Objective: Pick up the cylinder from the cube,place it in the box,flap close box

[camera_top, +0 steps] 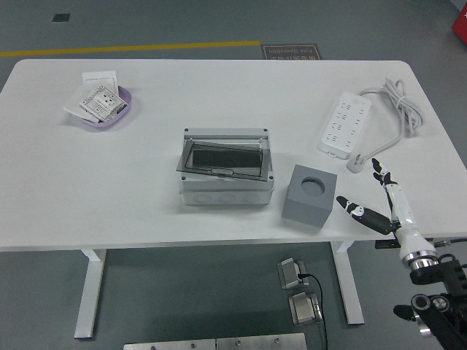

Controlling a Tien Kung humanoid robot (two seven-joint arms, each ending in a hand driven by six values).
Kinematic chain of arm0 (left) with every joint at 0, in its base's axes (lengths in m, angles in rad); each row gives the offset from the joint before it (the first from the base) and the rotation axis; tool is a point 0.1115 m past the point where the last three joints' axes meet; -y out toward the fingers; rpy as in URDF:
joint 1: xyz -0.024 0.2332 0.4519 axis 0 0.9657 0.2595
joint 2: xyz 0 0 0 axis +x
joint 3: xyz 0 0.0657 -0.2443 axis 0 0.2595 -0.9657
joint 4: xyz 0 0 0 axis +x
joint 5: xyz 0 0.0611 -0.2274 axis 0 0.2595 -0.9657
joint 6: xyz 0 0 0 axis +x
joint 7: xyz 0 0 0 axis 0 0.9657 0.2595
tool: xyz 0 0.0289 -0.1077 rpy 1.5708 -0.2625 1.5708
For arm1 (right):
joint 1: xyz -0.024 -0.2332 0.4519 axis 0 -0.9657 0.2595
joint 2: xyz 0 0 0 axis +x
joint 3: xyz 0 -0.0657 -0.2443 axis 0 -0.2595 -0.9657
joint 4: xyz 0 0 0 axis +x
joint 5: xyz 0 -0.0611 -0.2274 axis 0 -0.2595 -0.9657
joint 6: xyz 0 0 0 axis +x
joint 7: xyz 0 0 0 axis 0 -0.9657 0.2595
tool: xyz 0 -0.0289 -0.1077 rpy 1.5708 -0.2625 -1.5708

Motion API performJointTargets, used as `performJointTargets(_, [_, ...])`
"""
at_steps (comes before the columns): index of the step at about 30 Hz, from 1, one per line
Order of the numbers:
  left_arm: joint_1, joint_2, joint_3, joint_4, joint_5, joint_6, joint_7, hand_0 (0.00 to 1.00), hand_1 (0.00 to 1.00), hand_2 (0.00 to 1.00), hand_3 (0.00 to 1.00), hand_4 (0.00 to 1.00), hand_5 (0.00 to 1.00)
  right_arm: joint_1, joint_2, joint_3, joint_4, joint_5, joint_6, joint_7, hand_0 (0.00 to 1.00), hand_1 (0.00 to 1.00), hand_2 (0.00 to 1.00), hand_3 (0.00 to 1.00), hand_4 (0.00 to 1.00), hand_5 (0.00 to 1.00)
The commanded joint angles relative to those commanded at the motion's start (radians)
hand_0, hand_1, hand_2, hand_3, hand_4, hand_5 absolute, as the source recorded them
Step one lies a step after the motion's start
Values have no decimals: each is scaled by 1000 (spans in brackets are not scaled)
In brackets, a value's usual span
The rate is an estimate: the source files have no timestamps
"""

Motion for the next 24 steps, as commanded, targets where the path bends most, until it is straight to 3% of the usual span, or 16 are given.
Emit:
performJointTargets(5, [-1,-1,-2,0,1,1,0,639,659,549,616,663,339,26,2,16,3,-72,-19,-17,998,998,998,998,969,329])
performJointTargets(17, [1,-4,-36,0,33,1,4,640,659,547,616,663,339,90,44,76,44,-307,-116,-103,998,998,998,998,973,343])
performJointTargets(24, [9,-10,-30,0,22,3,4,640,658,548,616,662,336,113,71,93,59,-266,-137,-70,998,998,998,998,957,319])
